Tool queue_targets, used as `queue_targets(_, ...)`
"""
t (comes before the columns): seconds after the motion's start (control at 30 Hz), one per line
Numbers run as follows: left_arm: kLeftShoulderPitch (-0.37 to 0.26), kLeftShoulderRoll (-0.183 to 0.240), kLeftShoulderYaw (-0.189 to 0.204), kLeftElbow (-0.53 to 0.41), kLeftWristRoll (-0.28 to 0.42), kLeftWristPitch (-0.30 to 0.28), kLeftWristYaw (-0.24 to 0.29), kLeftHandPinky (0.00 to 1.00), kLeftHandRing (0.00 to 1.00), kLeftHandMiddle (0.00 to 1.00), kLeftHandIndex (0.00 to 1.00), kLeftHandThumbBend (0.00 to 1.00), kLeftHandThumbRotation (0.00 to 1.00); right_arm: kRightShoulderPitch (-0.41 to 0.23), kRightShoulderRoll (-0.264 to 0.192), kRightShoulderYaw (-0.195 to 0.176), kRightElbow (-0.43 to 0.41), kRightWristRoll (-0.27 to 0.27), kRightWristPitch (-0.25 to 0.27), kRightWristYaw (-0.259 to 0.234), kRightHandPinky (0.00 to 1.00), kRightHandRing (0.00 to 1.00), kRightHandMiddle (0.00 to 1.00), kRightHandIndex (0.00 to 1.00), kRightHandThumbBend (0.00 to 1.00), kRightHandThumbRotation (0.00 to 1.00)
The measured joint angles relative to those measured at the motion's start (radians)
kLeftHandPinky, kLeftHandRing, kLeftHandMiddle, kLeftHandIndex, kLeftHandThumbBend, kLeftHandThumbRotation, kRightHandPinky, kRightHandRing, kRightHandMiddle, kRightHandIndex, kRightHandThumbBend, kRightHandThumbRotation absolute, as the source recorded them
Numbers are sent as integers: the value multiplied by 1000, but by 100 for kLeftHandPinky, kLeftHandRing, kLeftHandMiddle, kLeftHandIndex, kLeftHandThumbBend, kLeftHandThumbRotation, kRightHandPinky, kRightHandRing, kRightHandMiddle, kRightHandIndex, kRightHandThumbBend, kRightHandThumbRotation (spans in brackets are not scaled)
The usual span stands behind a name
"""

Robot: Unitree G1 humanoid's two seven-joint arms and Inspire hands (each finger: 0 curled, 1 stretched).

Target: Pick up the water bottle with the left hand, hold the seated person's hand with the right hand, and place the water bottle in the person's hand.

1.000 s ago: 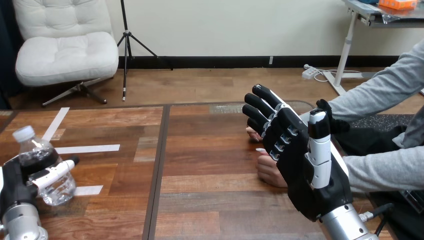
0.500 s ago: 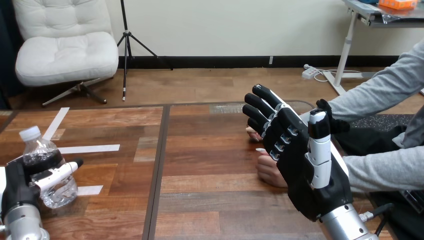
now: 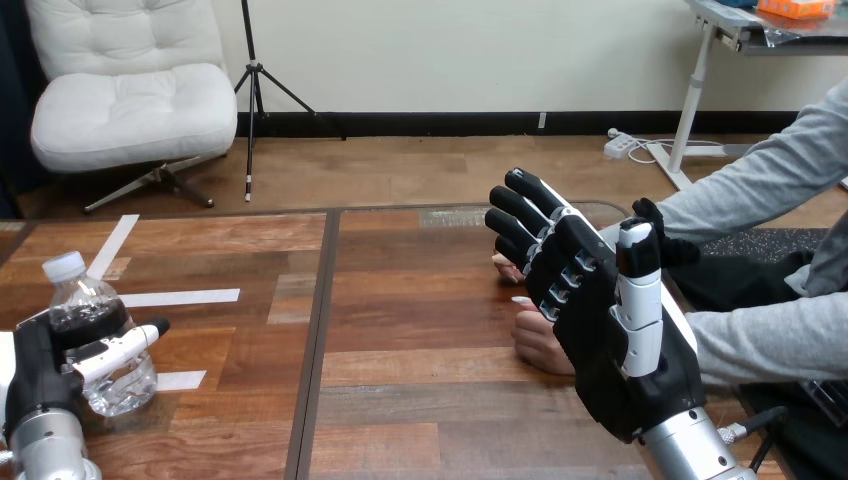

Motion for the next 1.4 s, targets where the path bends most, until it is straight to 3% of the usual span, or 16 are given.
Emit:
queue_targets(0.53,8,0,-4,0,2,-18,12,40,44,47,48,73,0,0,0,0,0,-1,0,-5,100,95,93,92,81,100)
queue_targets(1.03,50,-1,-9,-16,50,-127,74,38,42,45,47,75,0,0,-2,0,0,-4,0,-5,100,95,93,92,80,100)
queue_targets(1.4,85,-3,-9,-85,65,-147,75,35,40,44,46,75,0,0,-3,0,0,-7,0,-5,100,95,93,92,80,100)
